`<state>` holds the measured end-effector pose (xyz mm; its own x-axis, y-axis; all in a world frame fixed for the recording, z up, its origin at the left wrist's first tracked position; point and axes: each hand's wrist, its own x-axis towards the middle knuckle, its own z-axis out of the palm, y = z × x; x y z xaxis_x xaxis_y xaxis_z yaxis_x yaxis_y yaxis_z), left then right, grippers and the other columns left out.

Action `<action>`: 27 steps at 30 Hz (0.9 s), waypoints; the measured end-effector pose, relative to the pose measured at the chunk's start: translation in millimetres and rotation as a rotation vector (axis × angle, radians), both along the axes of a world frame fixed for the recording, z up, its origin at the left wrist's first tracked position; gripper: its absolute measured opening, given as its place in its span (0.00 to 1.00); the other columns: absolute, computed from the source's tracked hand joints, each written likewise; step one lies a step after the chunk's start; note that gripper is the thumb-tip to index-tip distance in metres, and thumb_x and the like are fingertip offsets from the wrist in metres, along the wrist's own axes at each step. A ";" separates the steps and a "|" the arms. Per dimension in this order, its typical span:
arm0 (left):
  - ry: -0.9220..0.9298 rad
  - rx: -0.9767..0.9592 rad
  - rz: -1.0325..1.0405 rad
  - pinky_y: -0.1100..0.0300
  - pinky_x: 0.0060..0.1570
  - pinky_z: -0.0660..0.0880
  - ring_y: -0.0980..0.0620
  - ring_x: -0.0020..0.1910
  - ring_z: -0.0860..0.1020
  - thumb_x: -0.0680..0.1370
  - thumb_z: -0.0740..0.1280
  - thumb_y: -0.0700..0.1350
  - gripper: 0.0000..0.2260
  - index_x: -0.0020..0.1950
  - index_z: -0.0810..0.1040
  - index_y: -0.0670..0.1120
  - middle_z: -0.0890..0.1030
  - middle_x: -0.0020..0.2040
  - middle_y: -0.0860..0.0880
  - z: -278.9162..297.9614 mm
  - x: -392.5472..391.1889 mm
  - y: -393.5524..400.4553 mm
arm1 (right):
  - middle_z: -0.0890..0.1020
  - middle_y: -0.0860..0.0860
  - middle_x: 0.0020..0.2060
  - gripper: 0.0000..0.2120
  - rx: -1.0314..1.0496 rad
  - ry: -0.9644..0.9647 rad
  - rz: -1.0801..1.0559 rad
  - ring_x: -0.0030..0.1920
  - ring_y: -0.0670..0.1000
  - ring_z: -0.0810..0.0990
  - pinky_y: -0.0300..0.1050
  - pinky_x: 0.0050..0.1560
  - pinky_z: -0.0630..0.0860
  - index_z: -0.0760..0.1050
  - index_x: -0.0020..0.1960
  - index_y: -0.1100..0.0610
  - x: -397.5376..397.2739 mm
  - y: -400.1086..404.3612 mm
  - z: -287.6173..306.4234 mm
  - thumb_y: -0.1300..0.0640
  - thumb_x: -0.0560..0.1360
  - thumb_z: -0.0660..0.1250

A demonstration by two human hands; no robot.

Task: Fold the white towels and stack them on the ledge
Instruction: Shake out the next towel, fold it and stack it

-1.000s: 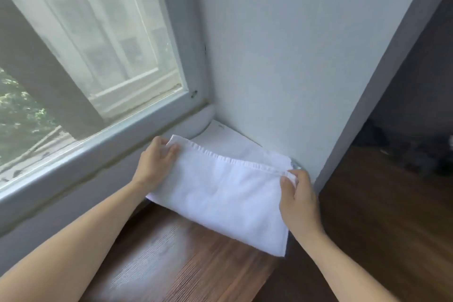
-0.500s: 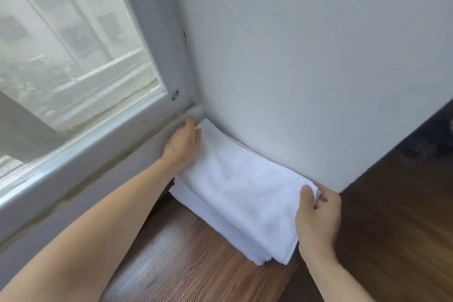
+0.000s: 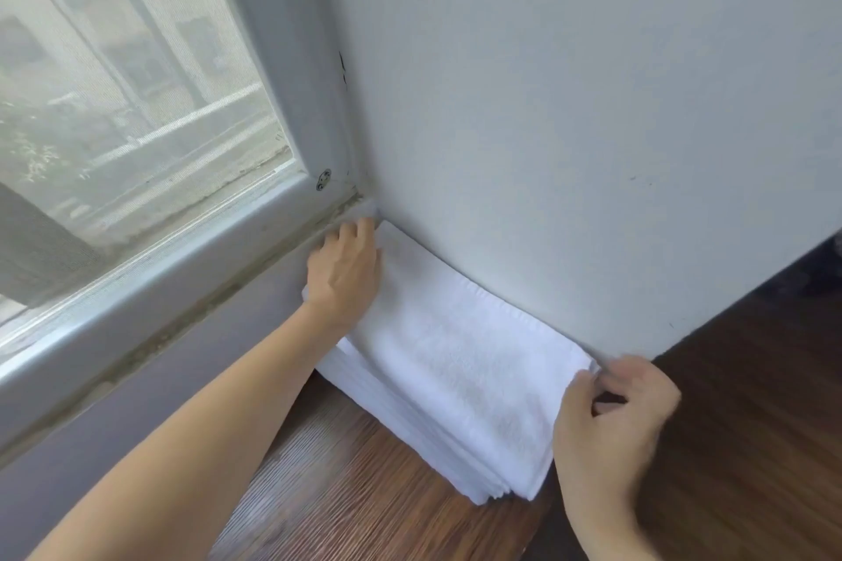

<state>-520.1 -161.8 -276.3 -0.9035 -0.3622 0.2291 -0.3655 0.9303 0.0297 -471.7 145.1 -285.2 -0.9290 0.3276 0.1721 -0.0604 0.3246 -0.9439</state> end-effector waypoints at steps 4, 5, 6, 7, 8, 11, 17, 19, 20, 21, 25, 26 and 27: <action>0.075 0.107 -0.299 0.47 0.56 0.74 0.41 0.55 0.79 0.79 0.57 0.58 0.21 0.60 0.78 0.45 0.81 0.55 0.47 1.9 20.9 32.2 | 0.80 0.54 0.55 0.10 0.420 0.465 0.488 0.58 0.53 0.77 0.51 0.60 0.75 0.79 0.56 0.63 -1.2 -5.3 15.9 0.60 0.78 0.63; 0.001 0.214 -0.277 0.48 0.63 0.70 0.43 0.62 0.76 0.77 0.55 0.64 0.27 0.65 0.76 0.47 0.79 0.61 0.48 1.9 24.4 42.9 | 0.80 0.52 0.58 0.13 0.537 0.438 0.684 0.61 0.51 0.77 0.52 0.63 0.75 0.79 0.59 0.59 -9.9 -11.7 17.3 0.56 0.79 0.62; -0.090 0.290 -0.225 0.49 0.68 0.65 0.45 0.68 0.72 0.74 0.53 0.69 0.33 0.70 0.72 0.49 0.75 0.68 0.50 -0.8 26.6 50.4 | 0.78 0.52 0.64 0.17 0.683 0.366 0.837 0.66 0.51 0.74 0.54 0.67 0.73 0.77 0.65 0.57 -19.0 -18.4 15.2 0.50 0.80 0.61; -0.163 0.309 -0.178 0.49 0.71 0.60 0.45 0.73 0.66 0.72 0.51 0.72 0.38 0.74 0.68 0.50 0.70 0.73 0.50 -5.3 27.6 53.9 | 0.73 0.53 0.71 0.24 0.849 0.273 0.941 0.73 0.53 0.69 0.57 0.73 0.67 0.72 0.72 0.54 -27.3 -24.7 11.0 0.44 0.80 0.58; -0.216 0.291 -0.150 0.49 0.74 0.56 0.44 0.77 0.60 0.70 0.48 0.74 0.42 0.77 0.64 0.52 0.64 0.77 0.49 -11.3 27.4 54.2 | 0.65 0.54 0.78 0.30 0.984 0.189 1.008 0.78 0.54 0.60 0.59 0.79 0.58 0.65 0.78 0.52 -35.0 -29.7 5.7 0.39 0.80 0.55; -0.307 0.285 -0.083 0.42 0.79 0.44 0.39 0.82 0.45 0.70 0.46 0.79 0.46 0.82 0.49 0.57 0.46 0.84 0.45 -24.9 27.5 47.5 | 0.49 0.55 0.83 0.38 1.171 0.142 1.085 0.83 0.55 0.42 0.56 0.81 0.40 0.49 0.84 0.51 -45.7 -32.0 -13.4 0.33 0.80 0.48; -0.355 0.272 -0.077 0.40 0.79 0.41 0.39 0.82 0.41 0.69 0.45 0.80 0.47 0.83 0.43 0.58 0.41 0.84 0.44 -26.3 26.3 47.7 | 0.46 0.57 0.83 0.40 1.261 0.125 1.114 0.83 0.56 0.40 0.57 0.81 0.42 0.45 0.84 0.54 -45.8 -32.6 -12.0 0.32 0.80 0.43; -0.361 0.260 -0.073 0.39 0.79 0.41 0.38 0.82 0.41 0.69 0.47 0.80 0.49 0.83 0.43 0.56 0.42 0.84 0.45 -19.0 24.5 45.4 | 0.50 0.58 0.83 0.41 1.218 0.161 1.114 0.83 0.56 0.45 0.53 0.82 0.44 0.49 0.84 0.56 -48.1 -38.7 -0.3 0.32 0.80 0.45; -0.346 0.250 -0.064 0.39 0.79 0.41 0.38 0.82 0.41 0.69 0.47 0.80 0.50 0.83 0.43 0.55 0.43 0.84 0.46 -17.1 25.0 45.2 | 0.51 0.57 0.83 0.41 1.175 0.175 1.115 0.83 0.55 0.46 0.52 0.82 0.44 0.51 0.83 0.57 -48.1 -41.4 3.6 0.32 0.80 0.47; -0.329 0.242 -0.050 0.39 0.79 0.41 0.38 0.82 0.42 0.68 0.47 0.81 0.51 0.83 0.43 0.53 0.43 0.84 0.47 -16.8 26.6 45.6 | 0.51 0.57 0.83 0.41 1.146 0.176 1.124 0.83 0.54 0.45 0.51 0.82 0.44 0.51 0.83 0.57 -47.8 -43.5 3.6 0.32 0.79 0.47; -0.335 0.237 -0.004 0.39 0.79 0.40 0.39 0.82 0.43 0.69 0.44 0.80 0.50 0.84 0.42 0.53 0.44 0.84 0.47 -29.4 35.2 44.9 | 0.44 0.55 0.84 0.44 1.188 0.143 1.152 0.83 0.52 0.38 0.53 0.81 0.40 0.43 0.84 0.59 -43.4 -47.8 -12.6 0.31 0.79 0.45; -0.331 0.241 -0.001 0.40 0.79 0.40 0.39 0.82 0.43 0.70 0.44 0.80 0.49 0.84 0.43 0.53 0.44 0.84 0.47 -31.4 35.3 43.8 | 0.44 0.55 0.84 0.45 1.197 0.136 1.153 0.83 0.52 0.38 0.53 0.81 0.40 0.43 0.84 0.60 -44.5 -48.9 -15.0 0.30 0.79 0.45; -0.325 0.246 0.001 0.40 0.79 0.40 0.39 0.82 0.43 0.70 0.45 0.80 0.48 0.84 0.43 0.54 0.44 0.84 0.47 -31.8 35.1 42.9 | 0.43 0.55 0.84 0.45 1.205 0.128 1.157 0.83 0.52 0.38 0.53 0.82 0.40 0.42 0.84 0.59 -46.0 -50.3 -14.0 0.30 0.79 0.45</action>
<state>-485.0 -118.9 -308.0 -0.9141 -0.3716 -0.1622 -0.3935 0.9094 0.1344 -517.7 94.8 -299.2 -0.5314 -0.8395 -0.1131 -0.8208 0.5433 -0.1764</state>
